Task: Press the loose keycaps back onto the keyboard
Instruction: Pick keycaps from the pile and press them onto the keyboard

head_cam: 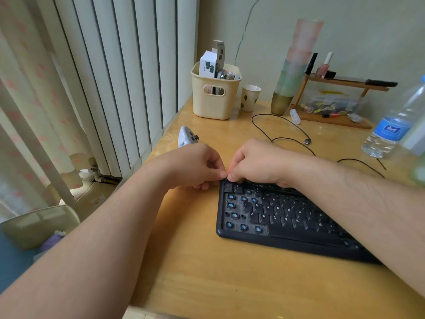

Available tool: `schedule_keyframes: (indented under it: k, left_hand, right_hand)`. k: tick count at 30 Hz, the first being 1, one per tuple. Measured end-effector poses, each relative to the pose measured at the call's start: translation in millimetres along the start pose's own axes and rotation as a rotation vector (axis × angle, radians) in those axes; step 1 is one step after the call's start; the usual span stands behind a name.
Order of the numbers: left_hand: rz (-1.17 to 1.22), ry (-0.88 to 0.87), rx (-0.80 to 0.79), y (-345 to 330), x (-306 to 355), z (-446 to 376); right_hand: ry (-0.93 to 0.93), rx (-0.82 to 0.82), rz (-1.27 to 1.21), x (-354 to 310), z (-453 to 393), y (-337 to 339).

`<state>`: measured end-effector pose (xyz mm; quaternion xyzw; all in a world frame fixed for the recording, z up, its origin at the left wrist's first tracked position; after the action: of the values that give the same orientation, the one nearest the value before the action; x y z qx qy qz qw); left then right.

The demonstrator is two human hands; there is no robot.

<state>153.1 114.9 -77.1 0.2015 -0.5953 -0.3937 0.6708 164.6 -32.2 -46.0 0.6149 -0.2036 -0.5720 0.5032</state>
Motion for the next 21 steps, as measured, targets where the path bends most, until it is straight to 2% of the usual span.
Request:
schedule_keyframes:
  k: [9, 13, 17, 19, 21]
  left_hand:
    - [0.023, -0.005, -0.002, -0.5, 1.0, 0.1]
    - [0.025, 0.0, -0.008, -0.7, 2.4, -0.1]
    - [0.072, 0.002, 0.021, -0.5, 2.5, 0.1]
    - [0.114, 0.008, 0.044, 0.8, 2.0, -0.9]
    - [0.149, 0.006, 0.065, 1.3, 3.4, -2.0]
  right_hand:
    - [-0.144, -0.039, -0.222, 15.9, -13.1, -7.7]
    - [-0.155, 0.006, -0.179, 12.3, -16.2, -9.4]
    - [-0.108, -0.066, -0.115, 4.2, -13.1, -3.3]
    - [-0.051, -0.004, -0.136, 4.3, -10.7, 15.3]
    - [0.011, 0.137, -0.149, 9.5, -8.6, 40.0]
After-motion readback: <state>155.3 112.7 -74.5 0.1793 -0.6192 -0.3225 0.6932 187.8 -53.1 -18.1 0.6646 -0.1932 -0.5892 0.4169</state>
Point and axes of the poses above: each hand's wrist, its own z-axis away from the middle knuckle, its own y-axis out of the back of the hand, x = y × z, the point moved 6 cm from there along -z, towards the middle knuckle, and after that the axes turned 6 degrees about y, right-handed, at the moved point
